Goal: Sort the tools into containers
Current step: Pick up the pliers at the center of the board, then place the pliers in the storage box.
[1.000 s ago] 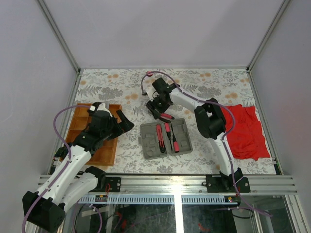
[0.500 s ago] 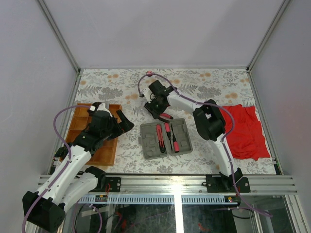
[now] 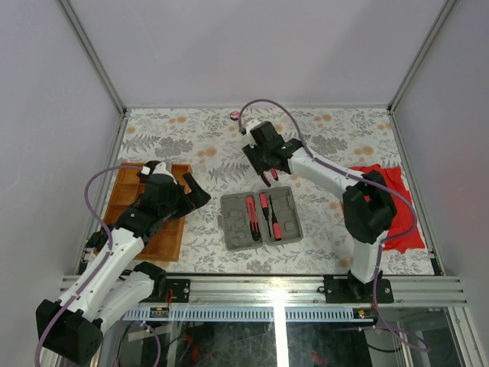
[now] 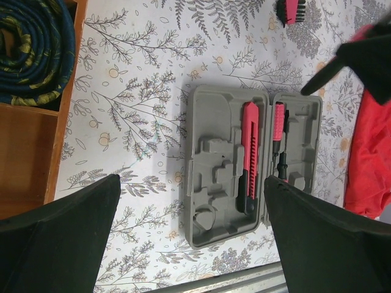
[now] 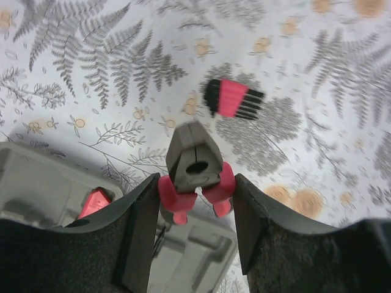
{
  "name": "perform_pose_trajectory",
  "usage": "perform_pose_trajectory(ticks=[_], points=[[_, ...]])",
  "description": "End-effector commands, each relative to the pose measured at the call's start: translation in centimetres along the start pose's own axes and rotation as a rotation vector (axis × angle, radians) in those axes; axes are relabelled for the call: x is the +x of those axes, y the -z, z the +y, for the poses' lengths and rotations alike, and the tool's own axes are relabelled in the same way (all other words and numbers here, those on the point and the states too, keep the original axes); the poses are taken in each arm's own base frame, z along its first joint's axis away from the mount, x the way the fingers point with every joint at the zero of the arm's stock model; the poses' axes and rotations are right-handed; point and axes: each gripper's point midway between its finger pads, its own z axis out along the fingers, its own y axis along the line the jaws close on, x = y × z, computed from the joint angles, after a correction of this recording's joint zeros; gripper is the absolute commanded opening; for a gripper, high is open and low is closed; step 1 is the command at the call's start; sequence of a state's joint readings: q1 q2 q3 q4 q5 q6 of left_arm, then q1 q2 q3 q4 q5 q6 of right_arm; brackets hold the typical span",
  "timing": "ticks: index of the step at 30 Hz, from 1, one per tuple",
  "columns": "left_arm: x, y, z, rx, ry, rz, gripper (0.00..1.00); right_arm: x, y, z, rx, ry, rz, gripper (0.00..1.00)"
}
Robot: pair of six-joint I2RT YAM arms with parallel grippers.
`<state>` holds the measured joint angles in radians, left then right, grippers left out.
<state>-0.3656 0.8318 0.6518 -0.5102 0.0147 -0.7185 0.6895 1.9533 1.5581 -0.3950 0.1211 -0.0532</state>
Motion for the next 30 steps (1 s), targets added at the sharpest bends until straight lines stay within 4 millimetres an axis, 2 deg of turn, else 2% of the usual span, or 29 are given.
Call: perform_pose_trajectory(ticks=[1, 6, 11, 19, 25, 30], points=[[-0.9, -0.5, -0.1, 0.006, 0.002, -0.041, 1.00, -3.1, 5.1, -3.7, 0.219, -0.239, -0.200, 0.00], [-0.4, -1.2, -0.3, 0.013, 0.004, -0.013, 1.00, 0.6, 6.9, -3.5, 0.232, -0.345, -0.165, 0.00], [-0.1, -1.7, -0.4, 0.015, 0.003, 0.008, 1.00, 3.2, 9.2, -3.4, 0.229, -0.388, -0.160, 0.00], [0.4, -2.4, -0.8, 0.033, 0.014, 0.039, 1.00, 6.4, 11.5, -1.0, 0.110, -0.431, -0.040, 0.00], [0.7, -2.6, -0.6, 0.032, 0.018, 0.053, 1.00, 8.8, 11.4, 2.1, -0.022, -0.477, 0.095, 0.00], [0.9, -2.6, -0.6, 0.034, 0.020, 0.058, 1.00, 10.4, 10.5, 3.1, -0.046, -0.488, 0.172, 0.00]])
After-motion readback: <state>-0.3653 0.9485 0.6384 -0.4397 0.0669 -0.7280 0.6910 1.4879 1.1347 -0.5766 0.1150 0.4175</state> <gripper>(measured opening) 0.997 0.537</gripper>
